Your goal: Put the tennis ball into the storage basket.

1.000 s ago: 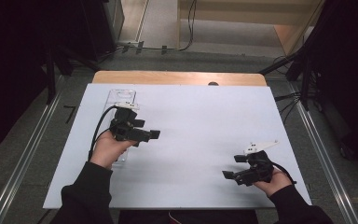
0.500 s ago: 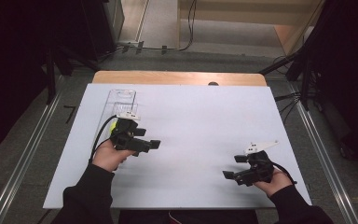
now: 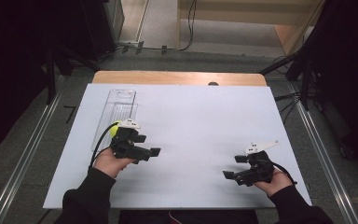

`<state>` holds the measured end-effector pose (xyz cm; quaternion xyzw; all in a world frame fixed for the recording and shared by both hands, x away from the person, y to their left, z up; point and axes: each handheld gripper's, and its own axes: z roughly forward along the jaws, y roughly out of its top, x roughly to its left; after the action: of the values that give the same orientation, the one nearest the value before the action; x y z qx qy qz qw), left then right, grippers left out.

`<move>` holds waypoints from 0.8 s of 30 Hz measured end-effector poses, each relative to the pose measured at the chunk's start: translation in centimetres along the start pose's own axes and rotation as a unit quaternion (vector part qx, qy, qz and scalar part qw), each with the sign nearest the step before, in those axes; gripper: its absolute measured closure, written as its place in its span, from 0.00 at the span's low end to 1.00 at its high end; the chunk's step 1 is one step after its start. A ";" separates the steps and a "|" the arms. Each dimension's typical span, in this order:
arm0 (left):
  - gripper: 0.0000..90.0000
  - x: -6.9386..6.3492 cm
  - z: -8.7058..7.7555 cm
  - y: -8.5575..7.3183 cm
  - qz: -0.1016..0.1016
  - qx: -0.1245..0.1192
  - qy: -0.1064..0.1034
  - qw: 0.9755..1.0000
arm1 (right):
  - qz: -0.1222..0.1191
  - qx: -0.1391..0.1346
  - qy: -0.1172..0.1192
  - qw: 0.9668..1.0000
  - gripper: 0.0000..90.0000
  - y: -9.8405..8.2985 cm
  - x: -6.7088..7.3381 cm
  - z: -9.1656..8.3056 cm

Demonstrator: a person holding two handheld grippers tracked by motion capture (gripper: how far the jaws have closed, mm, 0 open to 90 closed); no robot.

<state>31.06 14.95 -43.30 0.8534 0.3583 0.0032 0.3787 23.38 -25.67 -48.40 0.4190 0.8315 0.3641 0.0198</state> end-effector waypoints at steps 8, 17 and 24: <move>0.19 -0.1 0.1 -1.3 0.004 0.005 -0.009 1.000 | 0.000 0.000 -0.001 1.000 0.16 0.0 0.0 0.0; 0.19 -0.4 0.2 -2.3 0.019 0.009 -0.008 1.000 | 0.000 0.000 -0.002 1.000 0.16 0.0 0.0 0.0; 0.19 -0.5 0.2 -3.3 0.026 0.017 -0.011 0.999 | 0.000 0.000 -0.002 1.000 0.16 0.0 0.0 0.0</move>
<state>28.74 15.97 -45.44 0.8689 0.3314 -0.0027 0.3677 23.36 -25.71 -48.40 0.4195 0.8317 0.3632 0.0211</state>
